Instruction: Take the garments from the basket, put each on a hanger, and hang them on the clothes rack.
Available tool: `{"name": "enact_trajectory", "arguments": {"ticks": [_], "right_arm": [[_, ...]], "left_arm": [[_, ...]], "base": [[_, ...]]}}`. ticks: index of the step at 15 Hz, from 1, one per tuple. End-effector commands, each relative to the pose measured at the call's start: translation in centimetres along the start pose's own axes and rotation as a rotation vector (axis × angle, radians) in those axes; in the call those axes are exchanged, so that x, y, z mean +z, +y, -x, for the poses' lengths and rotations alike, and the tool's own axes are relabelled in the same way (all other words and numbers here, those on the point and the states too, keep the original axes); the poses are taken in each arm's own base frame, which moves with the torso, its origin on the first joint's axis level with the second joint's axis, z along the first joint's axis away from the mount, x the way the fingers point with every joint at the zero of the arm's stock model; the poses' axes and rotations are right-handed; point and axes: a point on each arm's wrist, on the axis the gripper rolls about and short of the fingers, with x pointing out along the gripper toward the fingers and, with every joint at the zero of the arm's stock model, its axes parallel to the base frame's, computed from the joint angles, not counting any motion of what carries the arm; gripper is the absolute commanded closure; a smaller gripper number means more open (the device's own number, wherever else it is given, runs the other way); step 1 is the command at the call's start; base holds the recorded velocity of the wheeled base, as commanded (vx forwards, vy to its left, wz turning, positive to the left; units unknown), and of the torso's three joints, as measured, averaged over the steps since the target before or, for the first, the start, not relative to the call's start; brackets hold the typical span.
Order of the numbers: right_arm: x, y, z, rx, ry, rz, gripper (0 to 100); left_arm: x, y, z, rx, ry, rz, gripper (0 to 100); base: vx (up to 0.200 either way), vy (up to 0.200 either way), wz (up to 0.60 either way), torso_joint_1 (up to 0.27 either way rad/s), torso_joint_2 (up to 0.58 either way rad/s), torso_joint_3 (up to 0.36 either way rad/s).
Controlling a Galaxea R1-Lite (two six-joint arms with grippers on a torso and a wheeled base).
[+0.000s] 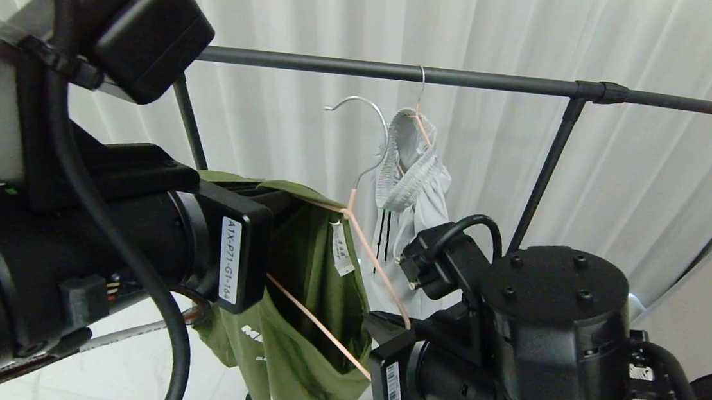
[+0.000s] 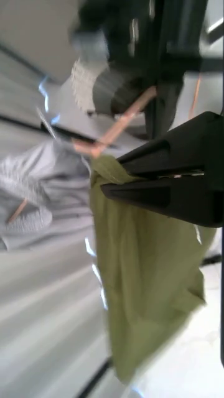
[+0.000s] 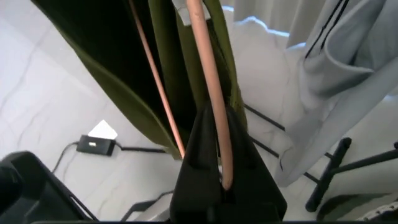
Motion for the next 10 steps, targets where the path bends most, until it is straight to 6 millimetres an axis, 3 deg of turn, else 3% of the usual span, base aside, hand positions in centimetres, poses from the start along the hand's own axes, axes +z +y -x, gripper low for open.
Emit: {"name": "enact_trajectory", "arguments": {"ticks": [1,10], "right_arm": [[0.8,-0.2,1.0,-0.002,-0.036,-0.011,100],[0.9,-0.7,1.6,-0.017,-0.231,0.037,100]], "left_arm": [[-0.1,0.2,-0.1,0.015,0.005,-0.001,100],[-1.3,0.1,-0.5,0.018,0.041,-0.029,100]], "base": [[0.0,0.0,0.0,0.0,0.0,0.0],[0.0,0.0,0.0,0.0,0.0,0.0]]}}
